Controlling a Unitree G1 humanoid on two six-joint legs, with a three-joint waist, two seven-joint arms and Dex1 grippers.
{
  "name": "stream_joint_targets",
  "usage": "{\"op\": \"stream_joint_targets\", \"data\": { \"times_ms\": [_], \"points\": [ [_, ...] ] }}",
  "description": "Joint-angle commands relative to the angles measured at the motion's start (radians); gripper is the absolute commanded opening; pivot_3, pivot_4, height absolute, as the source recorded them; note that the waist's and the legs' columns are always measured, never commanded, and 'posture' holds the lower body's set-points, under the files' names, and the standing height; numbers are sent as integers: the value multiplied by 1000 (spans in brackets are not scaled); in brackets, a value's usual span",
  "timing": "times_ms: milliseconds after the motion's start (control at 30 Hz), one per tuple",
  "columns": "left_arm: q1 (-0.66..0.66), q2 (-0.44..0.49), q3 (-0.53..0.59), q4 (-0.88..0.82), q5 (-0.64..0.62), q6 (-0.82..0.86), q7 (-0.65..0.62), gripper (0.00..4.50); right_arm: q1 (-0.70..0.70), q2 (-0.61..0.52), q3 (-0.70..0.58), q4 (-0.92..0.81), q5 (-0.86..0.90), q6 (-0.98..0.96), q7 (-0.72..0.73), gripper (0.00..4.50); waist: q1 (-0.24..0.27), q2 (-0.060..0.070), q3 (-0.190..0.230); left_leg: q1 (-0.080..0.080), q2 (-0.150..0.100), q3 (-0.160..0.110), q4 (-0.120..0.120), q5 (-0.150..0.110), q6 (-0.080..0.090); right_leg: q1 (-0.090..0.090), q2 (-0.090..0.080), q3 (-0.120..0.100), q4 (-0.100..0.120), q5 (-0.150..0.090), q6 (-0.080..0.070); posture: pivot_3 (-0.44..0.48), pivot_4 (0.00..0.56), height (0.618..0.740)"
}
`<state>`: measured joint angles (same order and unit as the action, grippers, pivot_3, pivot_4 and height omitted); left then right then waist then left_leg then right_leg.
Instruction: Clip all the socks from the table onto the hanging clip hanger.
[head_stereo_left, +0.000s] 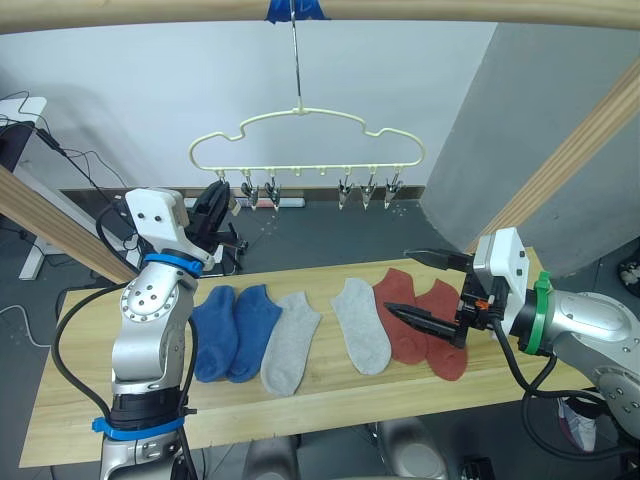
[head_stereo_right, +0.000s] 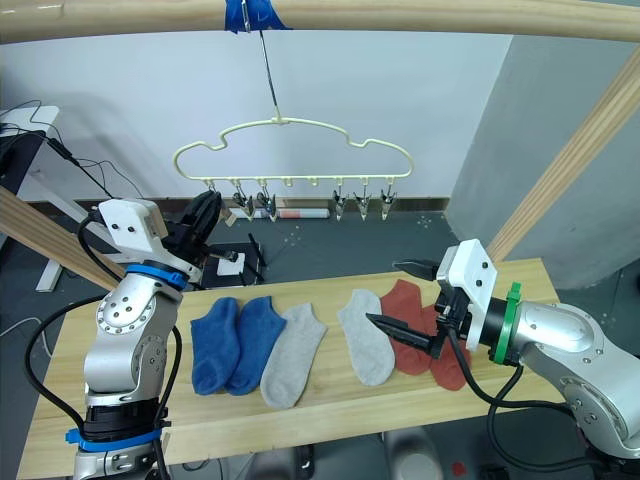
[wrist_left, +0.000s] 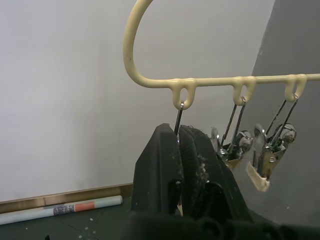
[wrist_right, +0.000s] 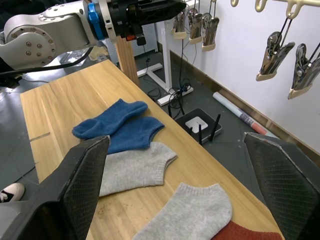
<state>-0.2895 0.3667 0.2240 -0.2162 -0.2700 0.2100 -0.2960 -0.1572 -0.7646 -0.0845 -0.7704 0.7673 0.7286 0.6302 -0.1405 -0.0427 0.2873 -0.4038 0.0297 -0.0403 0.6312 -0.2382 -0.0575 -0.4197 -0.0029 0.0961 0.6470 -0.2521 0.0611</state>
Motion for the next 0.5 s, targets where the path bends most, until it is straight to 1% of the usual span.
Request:
{"op": "stream_joint_targets", "data": {
  "times_ms": [33, 67, 100, 200, 300, 400, 500],
  "points": [
    [7, 8, 13, -29, -6, -2, -2, 10, 78, -35, 46, 53, -179, -17, -86, 4500, 1, 0, 0, 0, 0, 0, 0, 0, 0, 0, 0, 0, 0, 0, 0, -227, 316, 740],
    [8, 11, 13, -35, -6, 6, -2, 10, 106, -34, 60, 91, -254, -27, -136, 4500, 1, 0, 0, 0, 0, 0, 0, 0, 0, 0, 0, 0, 0, 0, 0, -227, 316, 740],
    [10, 14, 11, -42, -7, 12, -4, 10, 136, -8, 63, 137, -312, -49, -190, 4500, 2, -1, 0, 0, 0, 0, 0, 0, 0, 0, 0, 0, 0, 0, 0, -224, 322, 740],
    [18, 21, 7, -60, -9, 22, -12, 10, 170, 73, 81, 217, -419, -96, -292, 4500, 3, -1, 4, 0, 0, 2, 0, 0, 0, 0, -1, 1, 0, 0, 0, -221, 332, 740],
    [24, 26, 8, -75, -14, 34, -15, 10, 176, 118, 95, 244, -488, -104, -332, 4500, -4, 2, 13, 1, 0, 2, 0, 0, 0, -1, 0, 2, 1, 0, 0, -217, 337, 740],
    [28, 29, 12, -96, -28, 65, -20, 10, 184, 239, 131, 391, -551, -205, -390, 4500, -3, 2, 17, 2, 1, 2, 0, 0, 0, -1, 1, 2, 2, 0, 0, -216, 345, 740],
    [30, 32, 14, -114, -43, 93, -23, 10, 167, 344, 135, 513, -606, -265, -451, 4500, -2, 5, 21, 1, 2, 2, -1, 0, 0, -1, 1, 2, 2, 0, 0, -201, 352, 740]
  ]
}}
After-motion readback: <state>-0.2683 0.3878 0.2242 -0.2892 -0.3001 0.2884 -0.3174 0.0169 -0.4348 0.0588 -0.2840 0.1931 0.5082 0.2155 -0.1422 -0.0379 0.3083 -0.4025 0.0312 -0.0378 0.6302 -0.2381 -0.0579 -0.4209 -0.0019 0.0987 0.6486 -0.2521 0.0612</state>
